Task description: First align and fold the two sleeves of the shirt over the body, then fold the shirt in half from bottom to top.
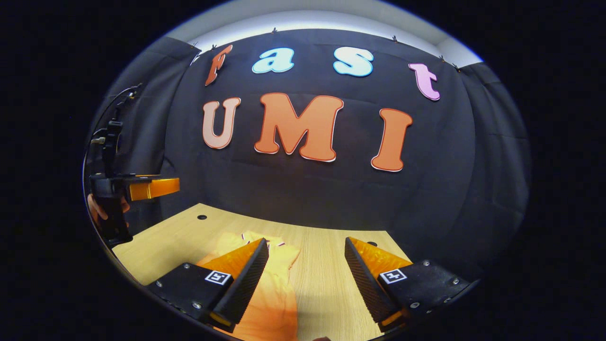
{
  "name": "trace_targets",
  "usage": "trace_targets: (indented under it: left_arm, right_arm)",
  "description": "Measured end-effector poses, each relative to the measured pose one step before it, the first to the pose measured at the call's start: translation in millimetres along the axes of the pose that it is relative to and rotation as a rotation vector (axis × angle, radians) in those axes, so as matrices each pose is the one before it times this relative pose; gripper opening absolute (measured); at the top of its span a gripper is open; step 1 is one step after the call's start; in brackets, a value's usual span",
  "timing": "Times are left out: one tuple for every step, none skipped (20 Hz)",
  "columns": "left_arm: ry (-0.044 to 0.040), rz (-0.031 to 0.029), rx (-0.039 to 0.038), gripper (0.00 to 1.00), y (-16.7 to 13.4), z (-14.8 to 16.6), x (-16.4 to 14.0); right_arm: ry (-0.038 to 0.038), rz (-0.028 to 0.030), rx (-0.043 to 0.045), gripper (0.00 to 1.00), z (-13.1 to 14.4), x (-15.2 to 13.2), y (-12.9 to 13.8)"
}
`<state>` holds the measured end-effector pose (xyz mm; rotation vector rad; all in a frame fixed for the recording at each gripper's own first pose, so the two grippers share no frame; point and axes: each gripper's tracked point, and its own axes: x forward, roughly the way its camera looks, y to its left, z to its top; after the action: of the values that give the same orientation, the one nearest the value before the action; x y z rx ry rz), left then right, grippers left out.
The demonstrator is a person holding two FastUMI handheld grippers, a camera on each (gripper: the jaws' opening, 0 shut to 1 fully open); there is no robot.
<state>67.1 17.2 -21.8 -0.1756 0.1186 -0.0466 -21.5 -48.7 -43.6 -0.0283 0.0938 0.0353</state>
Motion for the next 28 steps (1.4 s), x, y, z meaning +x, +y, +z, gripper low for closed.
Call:
trace_targets:
  left_arm:
    - [-0.02546, 0.02807, 0.00607, 0.97, 1.92, 5.75, -9.38]
    - [-0.00095, 0.03695, 0.00350, 0.97, 2.59, -1.16, -8.84]
    - [0.03727, 0.04867, -0.01884, 0.97, 4.55, -9.21, -8.93]
    - [0.03426, 0.03054, -0.01111, 0.97, 1.42, -12.39, -12.82]
    - [-0.00125, 0.02573, -0.00567, 0.97, 2.61, -4.75, -8.10]
    - [-0.01722, 0.01425, -0.00386, 0.98, -0.48, -2.35, -0.61]
    - [-0.01052, 0.00005, 0.00594, 0.98, -1.96, -2.57, -7.28]
    - [0.00068, 0.00003, 0.01656, 0.97, -0.55, -5.36, -9.60]
    - [0.01269, 0.00073, 0.02792, 0.97, 0.70, -6.93, -6.74]
    - [0.01170, 0.00247, 0.02455, 0.97, 1.64, -6.60, -5.63]
    - [0.01323, -0.00120, 0.01329, 0.97, -1.25, -6.74, -4.09]
    - [0.01807, -0.00527, -0.00111, 0.97, -2.86, -7.17, -1.25]
    - [0.02448, -0.00937, -0.00629, 0.97, -4.86, -8.91, -1.36]
    - [0.02821, -0.00356, -0.00276, 0.97, -2.92, -11.84, 1.33]
    - [0.03014, -0.00173, 0.00181, 0.97, -1.33, -10.49, 0.57]
    - [0.03342, -0.00411, 0.00632, 0.97, -1.42, -12.42, 2.43]
    - [0.03067, -0.00624, 0.00436, 0.98, -1.11, -10.37, 0.54]
    - [0.03450, -0.00621, 0.00373, 0.98, -0.02, -10.98, 2.06]
    - [0.03485, -0.00601, 0.00503, 0.98, 1.20, -11.50, 3.04]
    - [0.03733, -0.00778, 0.00386, 0.98, -0.65, -15.14, 2.59]
    - [0.04341, 0.00553, 0.00365, 0.98, 1.36, -13.49, 1.26]
    - [0.02790, -0.00051, -0.00155, 0.98, 1.84, -12.82, 4.42]
    - [0.03226, 0.00166, -0.00427, 0.98, 2.24, -11.62, 0.35]
    - [0.02896, -0.00169, -0.00567, 0.98, 2.42, -10.71, -0.55]
    - [0.03049, -0.00174, -0.00347, 0.98, 2.43, -10.60, -0.02]
    - [0.02743, -0.00667, -0.00078, 0.98, 1.22, -11.09, 3.70]
    - [0.04584, -0.01470, 0.00151, 0.98, 0.41, -13.96, 4.96]
    - [0.05213, -0.00787, 0.00924, 0.98, 0.98, -15.84, 5.74]
  right_arm:
    - [-0.01103, 0.01308, -0.00005, 0.98, 2.73, -0.07, 0.56]
    - [-0.01082, 0.01263, -0.00528, 0.98, 2.47, -0.44, 1.02]
    - [-0.00621, 0.00962, -0.00725, 0.98, 0.69, -0.37, -0.48]
    - [0.00157, 0.01701, -0.00330, 0.98, -2.85, -0.47, 1.78]
    - [0.00141, 0.01625, -0.00212, 0.98, -2.68, -1.51, 2.14]
    - [0.00457, 0.01732, -0.00233, 0.98, -2.72, -2.10, 2.87]
    - [0.00721, 0.00946, -0.00169, 0.98, -5.37, -2.18, 0.37]
    - [0.01528, 0.01029, 0.00140, 0.98, -8.38, -1.54, -0.63]
    - [0.01792, 0.00779, 0.00487, 0.98, -7.43, -2.26, 0.29]
    - [0.01944, 0.01195, 0.00806, 0.98, -7.44, -2.11, 1.96]
    - [0.01586, 0.00958, 0.00731, 0.98, -6.64, -2.97, 2.35]
    - [0.01516, 0.00929, 0.00458, 0.98, -5.86, -0.96, 1.11]
    - [0.02204, 0.00732, 0.00399, 0.98, -8.81, -0.31, 1.17]
    - [0.02202, 0.01277, 0.00459, 0.98, -8.64, -0.17, 2.12]
    - [0.01850, 0.00618, 0.00259, 0.98, -8.00, -0.36, 1.25]
    - [0.02402, 0.00499, 0.00322, 0.98, -8.18, 0.02, 0.50]
    - [0.01979, 0.00750, 0.00905, 0.98, -9.48, -0.65, 1.11]
    - [0.02607, 0.01455, 0.01155, 0.98, -6.73, 0.40, 3.82]
    - [0.03139, 0.01908, 0.01895, 0.98, -9.59, 0.78, 4.12]
    - [0.02212, 0.01084, 0.01510, 0.98, -8.07, -0.10, 2.53]
    - [0.01716, 0.00238, 0.00536, 0.98, -7.16, -0.14, 0.55]
    - [0.01618, 0.00071, 0.00187, 0.99, -7.20, -0.70, -0.17]
    - [0.02373, 0.00034, 0.00149, 0.99, -7.90, 1.71, -0.16]
    - [0.02563, 0.00041, 0.00555, 0.98, -9.58, 1.83, -0.15]
    - [0.04201, 0.00782, 0.01649, 0.99, -13.92, 1.65, 0.61]
    - [0.04855, 0.01680, 0.02263, 0.98, -13.37, 1.85, 3.34]
    - [0.03629, 0.01105, 0.02336, 0.98, -12.77, 3.46, 1.65]
    - [0.03303, 0.00439, 0.01801, 0.99, -7.42, 4.00, 2.02]
